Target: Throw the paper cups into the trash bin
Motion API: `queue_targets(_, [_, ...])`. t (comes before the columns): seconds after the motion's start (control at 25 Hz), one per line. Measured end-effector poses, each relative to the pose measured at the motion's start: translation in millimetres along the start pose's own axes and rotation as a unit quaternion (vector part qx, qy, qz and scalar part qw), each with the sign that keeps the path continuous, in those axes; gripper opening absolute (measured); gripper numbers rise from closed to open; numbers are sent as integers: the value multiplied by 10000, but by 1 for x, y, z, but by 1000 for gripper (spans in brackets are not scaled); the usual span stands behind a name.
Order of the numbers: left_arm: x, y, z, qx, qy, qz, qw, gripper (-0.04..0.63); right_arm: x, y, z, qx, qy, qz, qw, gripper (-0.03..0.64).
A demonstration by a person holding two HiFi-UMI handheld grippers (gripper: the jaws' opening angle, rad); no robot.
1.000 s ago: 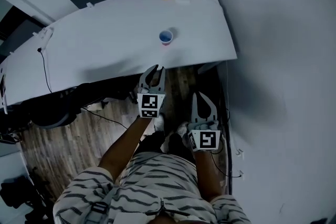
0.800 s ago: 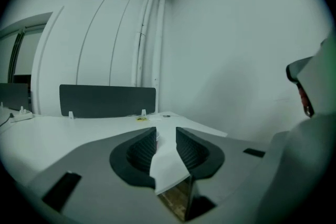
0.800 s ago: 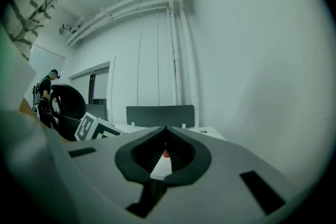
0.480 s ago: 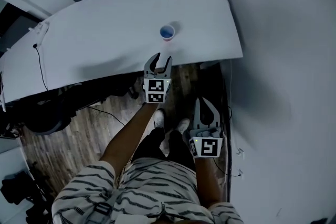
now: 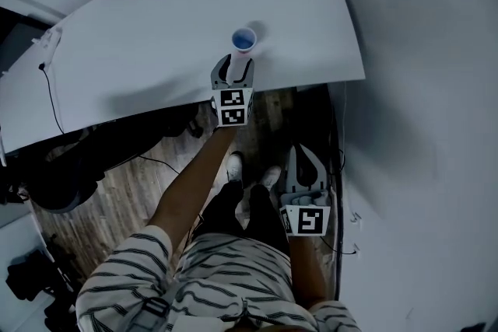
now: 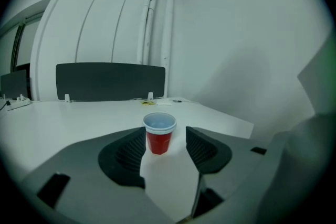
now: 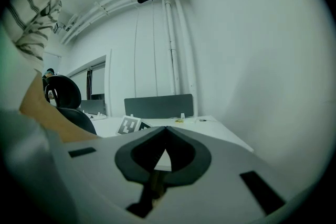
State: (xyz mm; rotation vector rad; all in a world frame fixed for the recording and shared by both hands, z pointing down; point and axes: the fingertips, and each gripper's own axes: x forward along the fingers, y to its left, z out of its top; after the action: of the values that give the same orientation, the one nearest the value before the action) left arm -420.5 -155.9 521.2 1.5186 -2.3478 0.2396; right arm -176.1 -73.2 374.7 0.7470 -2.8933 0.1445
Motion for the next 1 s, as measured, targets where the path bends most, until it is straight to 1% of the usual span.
queue_targets(0.16, [15, 1, -7, 144, 159, -15, 9998, 257, 6, -4, -3, 4, 58, -37, 10000, 9])
queue_targets(0.36, [30, 6, -17, 96, 280, 27, 9996, 277, 12, -7, -7, 9, 112, -71, 9999, 9])
queue_targets(0.56, [47, 9, -20, 99, 331, 92, 9994, 284, 17, -8, -12, 25, 153, -51, 9999, 9])
queue_targets(0.76, [61, 17, -30, -10, 402, 228, 9989, 293, 24, -5, -15, 110, 232, -35, 9997, 9])
queue_targets(0.88, [68, 17, -29, 31, 383, 218, 9990, 300, 29, -3, -12, 150, 270, 7, 9995, 9])
queue_targets(1.0, [74, 16, -29, 107, 388, 168, 9990, 311, 26, 1, -16, 23, 158, 39, 9999, 9])
